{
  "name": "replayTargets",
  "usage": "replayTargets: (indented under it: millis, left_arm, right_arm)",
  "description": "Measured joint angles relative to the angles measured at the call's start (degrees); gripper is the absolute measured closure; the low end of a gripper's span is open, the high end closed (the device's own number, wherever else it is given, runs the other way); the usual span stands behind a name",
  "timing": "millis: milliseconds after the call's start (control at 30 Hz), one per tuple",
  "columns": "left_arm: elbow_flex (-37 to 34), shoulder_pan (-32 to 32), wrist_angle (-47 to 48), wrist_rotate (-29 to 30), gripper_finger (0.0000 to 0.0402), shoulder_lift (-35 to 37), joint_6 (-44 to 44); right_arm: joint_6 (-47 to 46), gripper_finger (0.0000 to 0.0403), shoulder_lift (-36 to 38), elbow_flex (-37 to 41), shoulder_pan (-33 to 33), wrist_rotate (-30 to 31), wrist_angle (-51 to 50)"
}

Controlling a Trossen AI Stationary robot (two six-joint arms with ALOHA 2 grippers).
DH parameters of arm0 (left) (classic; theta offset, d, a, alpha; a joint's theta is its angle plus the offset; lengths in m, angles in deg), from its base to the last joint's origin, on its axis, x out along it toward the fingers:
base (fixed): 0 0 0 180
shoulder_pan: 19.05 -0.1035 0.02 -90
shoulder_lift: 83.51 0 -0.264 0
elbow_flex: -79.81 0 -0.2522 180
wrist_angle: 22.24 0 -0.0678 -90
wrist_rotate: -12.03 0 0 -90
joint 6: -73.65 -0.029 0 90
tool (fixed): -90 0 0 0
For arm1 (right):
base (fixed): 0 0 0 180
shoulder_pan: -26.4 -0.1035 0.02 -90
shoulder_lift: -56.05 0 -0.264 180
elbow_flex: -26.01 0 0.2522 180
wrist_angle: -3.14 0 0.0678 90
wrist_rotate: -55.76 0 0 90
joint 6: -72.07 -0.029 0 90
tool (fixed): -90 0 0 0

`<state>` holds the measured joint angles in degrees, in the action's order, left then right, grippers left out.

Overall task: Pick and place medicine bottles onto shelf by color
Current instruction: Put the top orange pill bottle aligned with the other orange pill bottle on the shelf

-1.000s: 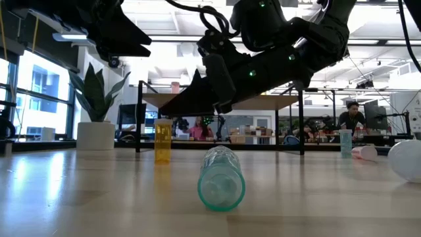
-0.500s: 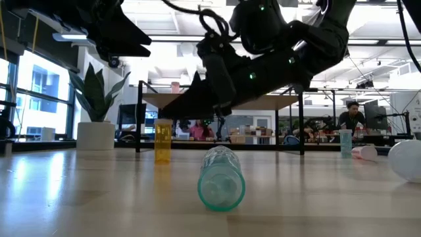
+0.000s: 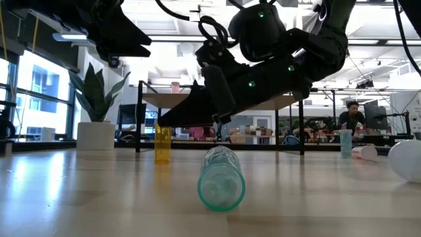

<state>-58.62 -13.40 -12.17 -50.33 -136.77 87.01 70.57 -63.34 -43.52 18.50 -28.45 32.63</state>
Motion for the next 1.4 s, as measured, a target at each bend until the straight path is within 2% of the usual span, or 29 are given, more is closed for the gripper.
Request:
replayTargets:
  millis: [267, 533, 733, 1400]
  left_arm:
    - [0.0, 0.0, -0.02, 0.0, 0.0179, 0.0, -0.02]
    - [0.0, 0.0, -0.01, 0.0, 0.0179, 0.0, -0.02]
    - [0.0, 0.0, -0.02, 0.0, 0.0179, 0.0, -0.02]
    - [-0.02, 0.0, 0.0, 0.0, 0.0179, 0.0, -0.04]
  right_arm:
    - [-1.07, 0.0216, 0.0, 0.0, 0.02, 0.0, 0.19]
    - [-1.03, 0.027, 0.02, 0.0, 0.04, 0.0, 0.16]
    - [-1.03, 0.0292, 0.1, 0.0, 0.04, -0.15, -0.28]
    - [1.54, 0.03, 1.68, -0.02, 0.04, -0.35, -0.67]
